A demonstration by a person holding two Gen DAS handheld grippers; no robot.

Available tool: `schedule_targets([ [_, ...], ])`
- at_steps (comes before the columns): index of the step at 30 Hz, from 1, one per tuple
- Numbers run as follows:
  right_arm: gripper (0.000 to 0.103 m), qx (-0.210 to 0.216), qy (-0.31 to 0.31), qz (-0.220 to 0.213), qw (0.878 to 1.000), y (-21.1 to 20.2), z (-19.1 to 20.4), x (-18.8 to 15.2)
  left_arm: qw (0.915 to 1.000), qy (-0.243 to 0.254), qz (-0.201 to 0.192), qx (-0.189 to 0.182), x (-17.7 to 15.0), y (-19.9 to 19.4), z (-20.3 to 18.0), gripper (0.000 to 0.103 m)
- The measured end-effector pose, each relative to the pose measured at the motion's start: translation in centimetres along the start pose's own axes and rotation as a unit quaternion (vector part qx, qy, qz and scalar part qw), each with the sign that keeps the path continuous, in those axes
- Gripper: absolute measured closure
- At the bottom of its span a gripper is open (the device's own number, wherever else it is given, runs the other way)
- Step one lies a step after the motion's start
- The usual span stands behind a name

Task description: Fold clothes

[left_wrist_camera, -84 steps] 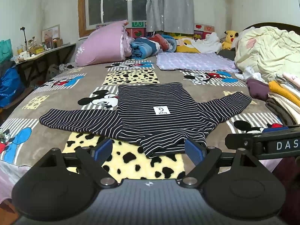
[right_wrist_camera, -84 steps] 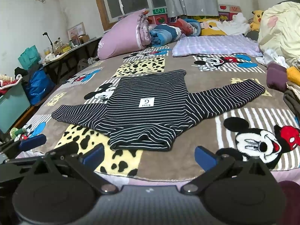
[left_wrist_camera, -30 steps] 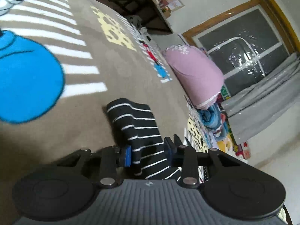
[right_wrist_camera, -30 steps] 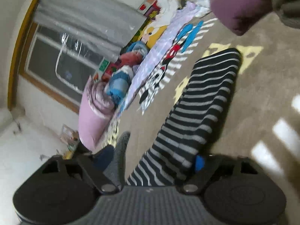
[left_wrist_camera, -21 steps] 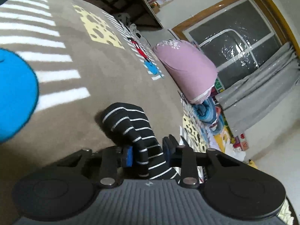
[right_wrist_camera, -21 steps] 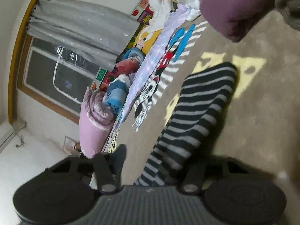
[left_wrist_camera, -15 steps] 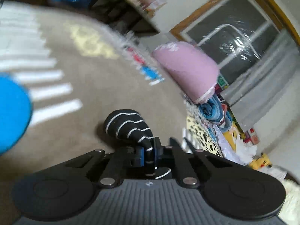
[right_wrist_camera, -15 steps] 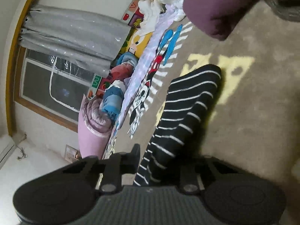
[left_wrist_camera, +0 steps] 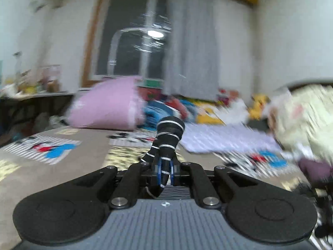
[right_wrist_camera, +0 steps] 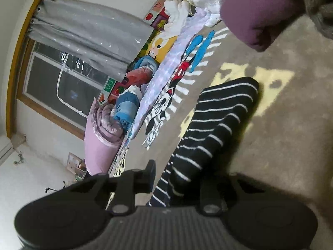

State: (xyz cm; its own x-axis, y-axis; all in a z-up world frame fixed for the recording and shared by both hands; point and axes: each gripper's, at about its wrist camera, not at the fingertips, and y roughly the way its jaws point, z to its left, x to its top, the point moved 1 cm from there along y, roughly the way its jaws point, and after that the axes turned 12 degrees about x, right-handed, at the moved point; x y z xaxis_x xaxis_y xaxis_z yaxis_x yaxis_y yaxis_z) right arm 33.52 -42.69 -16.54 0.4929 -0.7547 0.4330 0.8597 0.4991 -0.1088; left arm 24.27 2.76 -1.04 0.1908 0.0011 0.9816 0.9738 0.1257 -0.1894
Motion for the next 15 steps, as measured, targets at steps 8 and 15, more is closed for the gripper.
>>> schedule_targets([
  [8,0.077,-0.001,0.004,0.004,1.000,0.3,-0.3,-0.2,0.9873,0.151,0.046,-0.012,-5.9,2.2,-15.4,0.097],
  [15,0.077,0.002,0.006,0.008,1.000,0.7,-0.6,-0.1,0.9845,0.163,0.066,-0.003,-7.5,3.6,-16.0,0.097],
])
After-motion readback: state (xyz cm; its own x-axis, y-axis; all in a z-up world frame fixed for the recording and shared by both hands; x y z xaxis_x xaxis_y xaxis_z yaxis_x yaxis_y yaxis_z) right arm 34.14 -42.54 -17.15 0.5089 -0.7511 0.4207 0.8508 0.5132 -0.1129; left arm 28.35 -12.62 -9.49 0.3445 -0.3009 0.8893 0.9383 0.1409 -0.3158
